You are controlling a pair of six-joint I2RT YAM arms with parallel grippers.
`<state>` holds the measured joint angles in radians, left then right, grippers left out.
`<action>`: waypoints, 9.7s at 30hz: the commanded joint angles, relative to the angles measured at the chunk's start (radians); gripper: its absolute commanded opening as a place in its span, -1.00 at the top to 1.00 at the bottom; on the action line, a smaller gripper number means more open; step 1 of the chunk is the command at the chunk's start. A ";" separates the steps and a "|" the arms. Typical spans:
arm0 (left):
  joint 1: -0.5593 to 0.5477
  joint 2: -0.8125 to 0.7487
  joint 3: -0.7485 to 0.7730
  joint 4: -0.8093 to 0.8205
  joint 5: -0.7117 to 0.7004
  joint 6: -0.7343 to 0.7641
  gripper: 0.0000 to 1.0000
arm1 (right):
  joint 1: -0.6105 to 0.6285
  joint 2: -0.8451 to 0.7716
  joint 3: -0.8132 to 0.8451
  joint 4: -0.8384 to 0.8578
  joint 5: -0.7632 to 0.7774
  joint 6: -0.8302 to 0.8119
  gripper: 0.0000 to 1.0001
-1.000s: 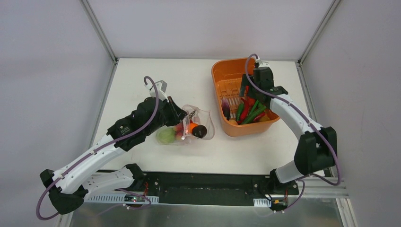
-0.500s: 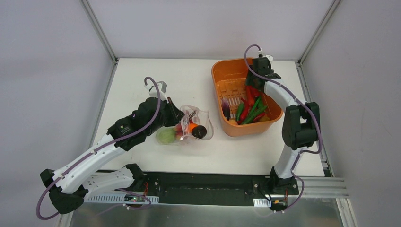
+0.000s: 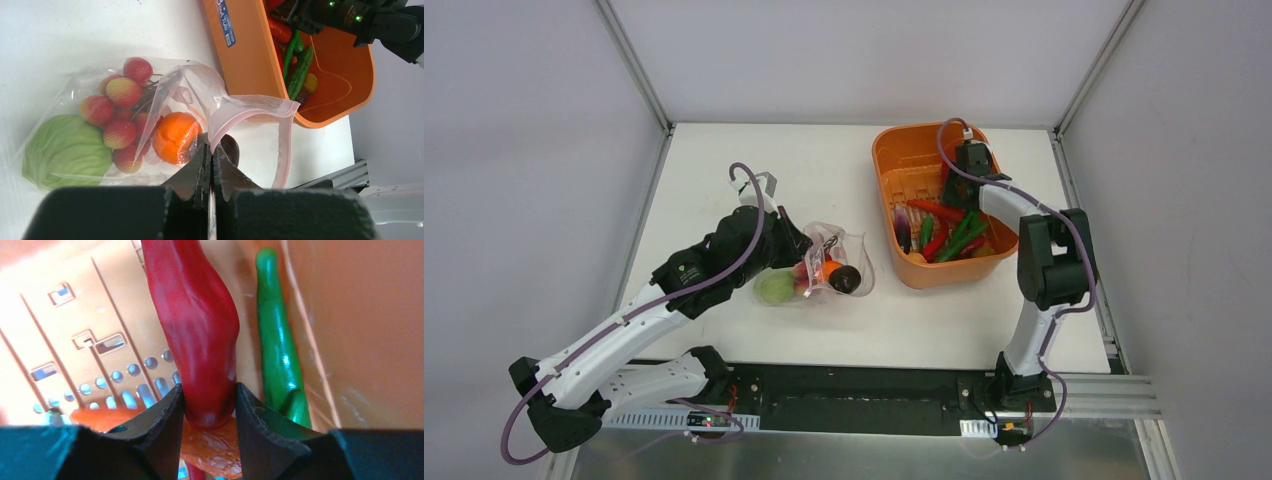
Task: Place the food in the zip-top bag and seal the zipper
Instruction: Pick up the fake vegetable from the bin, then place the fake vegetable in the zipper food storage bag, then move the bin to the center of the board, then pick up the fake vegetable from the bin.
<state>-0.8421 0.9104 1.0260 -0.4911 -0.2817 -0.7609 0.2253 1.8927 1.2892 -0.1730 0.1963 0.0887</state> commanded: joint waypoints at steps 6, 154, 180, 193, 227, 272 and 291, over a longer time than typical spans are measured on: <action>0.008 -0.003 0.032 0.009 -0.012 0.010 1.00 | 0.003 -0.200 -0.085 0.096 -0.216 -0.010 0.54; 0.009 -0.058 0.003 -0.025 -0.142 0.003 1.00 | 0.418 -0.688 -0.368 -0.274 -0.873 -0.078 -0.63; 0.011 -0.099 0.013 -0.080 -0.267 0.058 1.00 | 0.484 -0.787 -0.295 -0.284 -0.028 0.052 -0.76; 0.014 -0.123 -0.058 -0.086 -0.379 0.084 1.00 | 0.302 -0.286 -0.060 -0.664 0.018 0.156 -0.78; 0.020 -0.033 -0.047 -0.168 -0.326 -0.116 1.00 | 0.375 -0.052 0.026 -0.256 -0.164 -0.102 0.00; 0.020 -0.092 -0.091 -0.109 -0.145 -0.082 1.00 | 0.281 -0.240 -0.076 -0.299 -0.274 0.122 -0.31; 0.020 -0.115 -0.122 -0.083 -0.077 -0.098 1.00 | 0.280 -0.318 -0.149 -0.198 -0.255 0.150 0.40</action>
<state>-0.8356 0.8093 0.9165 -0.6060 -0.3862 -0.8555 0.5079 1.6707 1.1557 -0.4156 -0.0826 0.2279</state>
